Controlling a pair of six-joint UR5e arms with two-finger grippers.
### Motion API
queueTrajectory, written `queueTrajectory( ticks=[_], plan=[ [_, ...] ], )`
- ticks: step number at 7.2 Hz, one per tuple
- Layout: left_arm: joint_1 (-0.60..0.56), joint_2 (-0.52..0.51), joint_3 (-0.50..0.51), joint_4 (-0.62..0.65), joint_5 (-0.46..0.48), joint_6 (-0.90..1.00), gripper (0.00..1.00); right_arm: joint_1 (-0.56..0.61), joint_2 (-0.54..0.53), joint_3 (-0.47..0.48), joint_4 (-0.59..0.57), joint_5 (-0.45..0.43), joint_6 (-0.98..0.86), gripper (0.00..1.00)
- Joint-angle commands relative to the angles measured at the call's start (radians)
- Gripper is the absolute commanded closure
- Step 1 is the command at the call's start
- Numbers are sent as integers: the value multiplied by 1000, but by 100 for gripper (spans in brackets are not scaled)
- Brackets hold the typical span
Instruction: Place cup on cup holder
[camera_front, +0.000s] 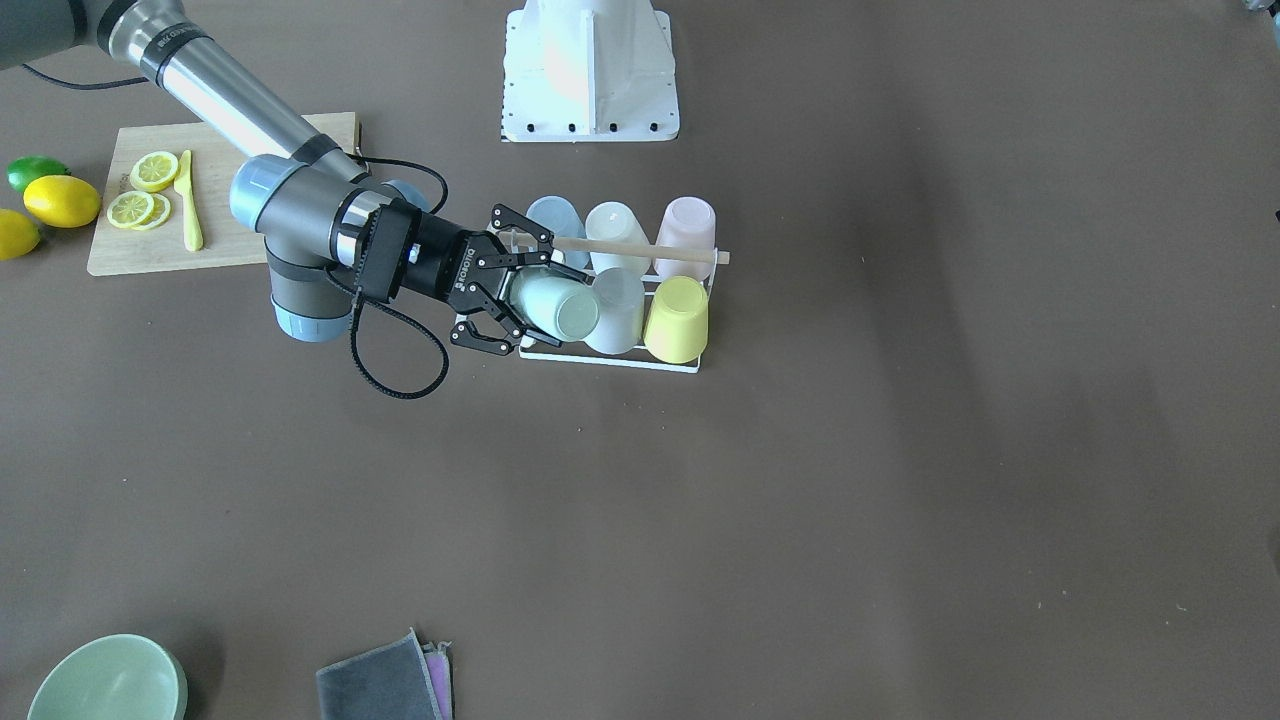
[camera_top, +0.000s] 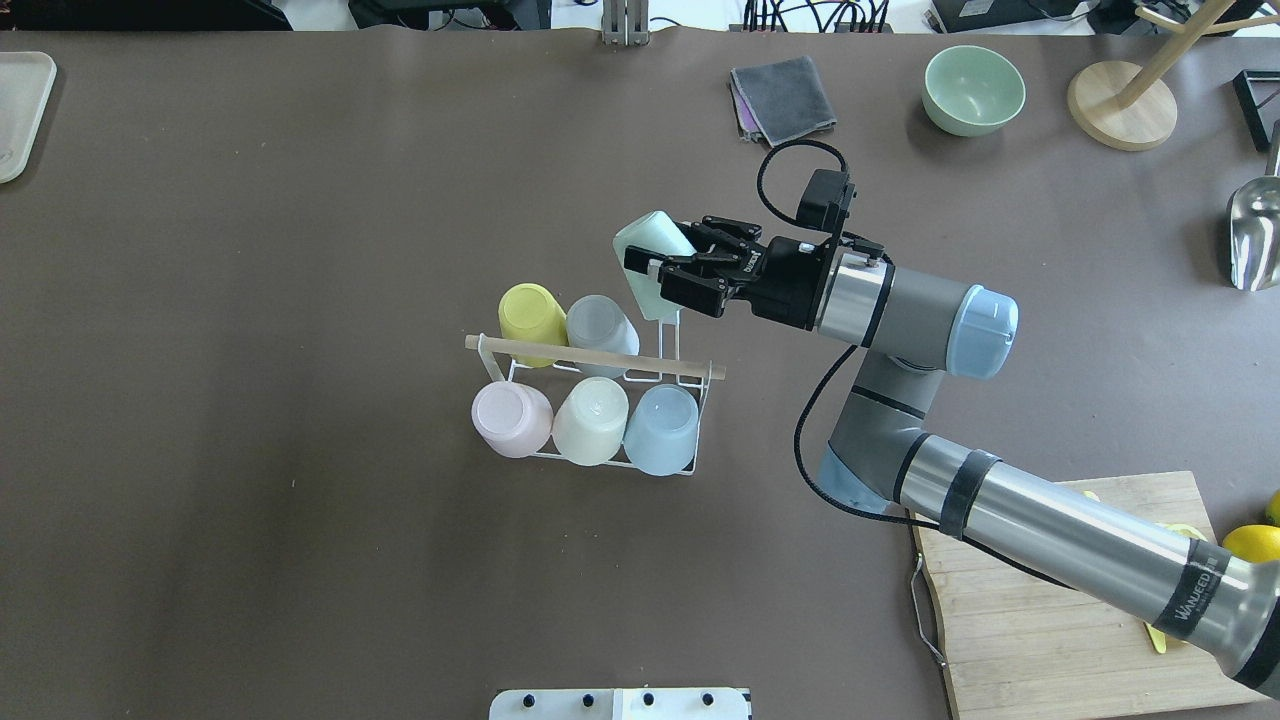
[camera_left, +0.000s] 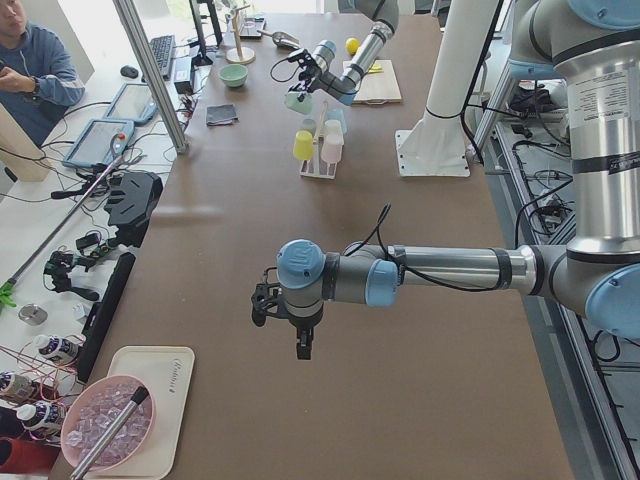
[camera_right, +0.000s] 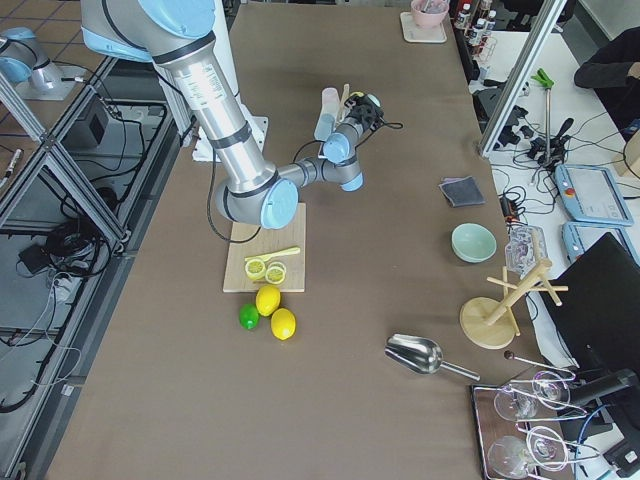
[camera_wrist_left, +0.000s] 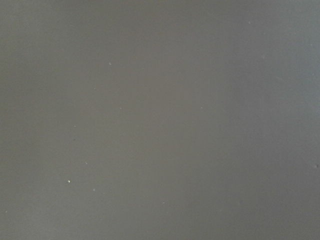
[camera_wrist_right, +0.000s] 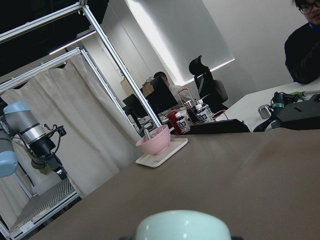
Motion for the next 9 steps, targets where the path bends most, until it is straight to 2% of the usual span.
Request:
queueTrajectory(
  ticks=[1,5,7,9],
  plan=[
    [-22,35,-2,10,-18,18,1,-18,0,-4,9,1,-4,100],
    [-19,-5,75,7,11,12,1,-26,-9,-10,13,-1,-6,100],
    [-13,-80,159,5,5,6,1,-32,-18,-10,31,-1,-14,100],
    [-13,-83,158,-3,8,6,1,-38,-22,-8,36,-1,-14,100]
  ],
)
